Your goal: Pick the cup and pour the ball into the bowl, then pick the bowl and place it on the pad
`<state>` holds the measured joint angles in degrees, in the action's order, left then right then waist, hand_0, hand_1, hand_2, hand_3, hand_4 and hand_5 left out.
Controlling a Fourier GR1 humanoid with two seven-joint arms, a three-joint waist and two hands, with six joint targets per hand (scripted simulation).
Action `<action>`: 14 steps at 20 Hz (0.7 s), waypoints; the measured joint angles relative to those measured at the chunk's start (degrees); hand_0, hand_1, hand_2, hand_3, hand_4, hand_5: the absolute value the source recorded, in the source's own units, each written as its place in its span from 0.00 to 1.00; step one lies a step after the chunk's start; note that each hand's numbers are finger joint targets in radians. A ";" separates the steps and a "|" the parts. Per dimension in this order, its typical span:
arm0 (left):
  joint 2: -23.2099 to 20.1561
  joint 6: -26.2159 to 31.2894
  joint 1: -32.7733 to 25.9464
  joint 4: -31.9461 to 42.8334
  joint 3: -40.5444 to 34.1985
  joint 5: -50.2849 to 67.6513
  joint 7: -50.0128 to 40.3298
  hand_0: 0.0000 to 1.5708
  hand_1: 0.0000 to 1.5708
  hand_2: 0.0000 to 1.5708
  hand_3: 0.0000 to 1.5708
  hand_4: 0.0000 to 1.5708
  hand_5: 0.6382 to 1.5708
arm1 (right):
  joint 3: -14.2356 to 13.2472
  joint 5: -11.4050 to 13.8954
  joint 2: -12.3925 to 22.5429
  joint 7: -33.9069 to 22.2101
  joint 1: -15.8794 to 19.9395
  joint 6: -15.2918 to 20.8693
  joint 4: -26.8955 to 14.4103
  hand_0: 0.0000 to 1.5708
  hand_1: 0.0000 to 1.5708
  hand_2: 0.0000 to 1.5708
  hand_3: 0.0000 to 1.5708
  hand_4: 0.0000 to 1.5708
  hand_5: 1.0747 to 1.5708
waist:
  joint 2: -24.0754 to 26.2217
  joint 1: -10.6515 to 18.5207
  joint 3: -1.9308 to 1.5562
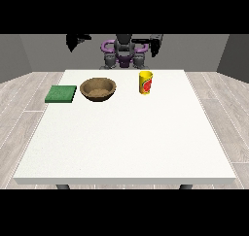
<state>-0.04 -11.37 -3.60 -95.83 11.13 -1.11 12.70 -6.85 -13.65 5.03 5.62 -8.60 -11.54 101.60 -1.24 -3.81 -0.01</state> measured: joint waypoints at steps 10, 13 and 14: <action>-0.81 -3.29 10.84 16.09 -5.18 0.18 10.98 0.00 0.00 0.00 0.00 0.00 0.89 | -6.24 -2.34 5.20 7.48 4.63 -6.63 -10.05 0.00 0.00 0.00 0.00 0.15 1.00 | -4.89 -1.50 0.02; -1.22 -2.98 14.73 22.09 -7.89 0.47 13.25 0.00 0.00 0.00 0.00 0.00 0.87 | -6.39 -1.56 5.20 9.45 5.63 -7.33 -12.35 0.00 0.00 0.00 0.00 0.15 1.00 | -5.64 -1.87 0.02; -1.25 -3.09 15.75 24.34 -8.67 0.35 14.59 0.00 0.00 0.00 0.00 0.00 0.87 | -6.69 -1.99 5.47 9.08 6.25 -7.48 -12.37 0.00 0.00 0.00 0.00 0.16 1.00 | -5.84 -2.13 0.00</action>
<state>-1.29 -14.46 12.15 -71.49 2.46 -0.76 27.30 -13.54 -15.65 10.50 14.70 -2.35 -19.01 89.22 -7.08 -5.94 -0.01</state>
